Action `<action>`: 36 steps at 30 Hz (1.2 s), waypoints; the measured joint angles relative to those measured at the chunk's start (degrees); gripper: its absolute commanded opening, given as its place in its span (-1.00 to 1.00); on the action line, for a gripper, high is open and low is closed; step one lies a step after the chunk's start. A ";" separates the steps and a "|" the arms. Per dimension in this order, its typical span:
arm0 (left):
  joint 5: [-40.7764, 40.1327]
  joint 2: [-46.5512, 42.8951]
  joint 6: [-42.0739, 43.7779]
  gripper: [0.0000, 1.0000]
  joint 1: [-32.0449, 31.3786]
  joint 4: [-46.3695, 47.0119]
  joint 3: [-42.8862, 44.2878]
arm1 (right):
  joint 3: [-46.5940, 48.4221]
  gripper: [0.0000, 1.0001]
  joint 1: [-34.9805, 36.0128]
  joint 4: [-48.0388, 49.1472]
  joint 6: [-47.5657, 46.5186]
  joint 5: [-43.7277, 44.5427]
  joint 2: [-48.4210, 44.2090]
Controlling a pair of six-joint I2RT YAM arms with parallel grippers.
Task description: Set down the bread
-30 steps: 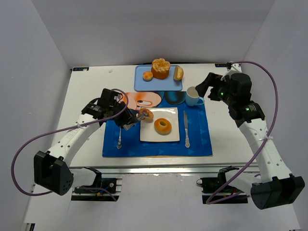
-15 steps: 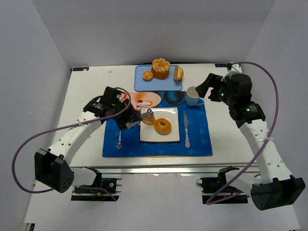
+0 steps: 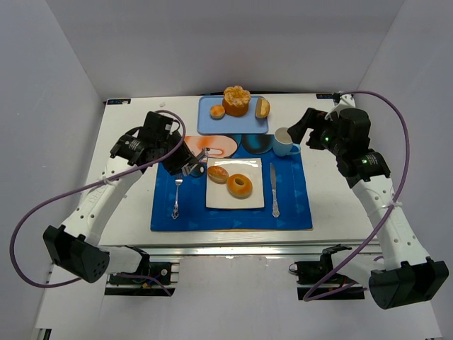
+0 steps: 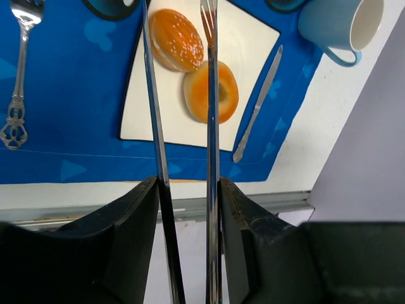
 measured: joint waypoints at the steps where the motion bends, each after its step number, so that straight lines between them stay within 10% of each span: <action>1: -0.92 0.11 0.09 0.00 0.00 -0.57 0.57 | 0.00 0.79 0.00 0.04 -0.02 -0.04 0.13; 16: -28.37 20.76 11.45 -0.01 12.70 1.25 22.08 | 2.51 0.79 0.00 0.15 0.00 -1.22 8.09; 29: -27.36 56.57 25.22 -0.07 26.88 17.46 34.45 | 10.34 0.79 0.00 -0.61 -0.17 -1.40 15.72; 36: -22.40 60.78 26.91 0.57 31.26 19.89 35.87 | 10.32 0.79 0.00 -1.53 -0.55 -0.70 16.68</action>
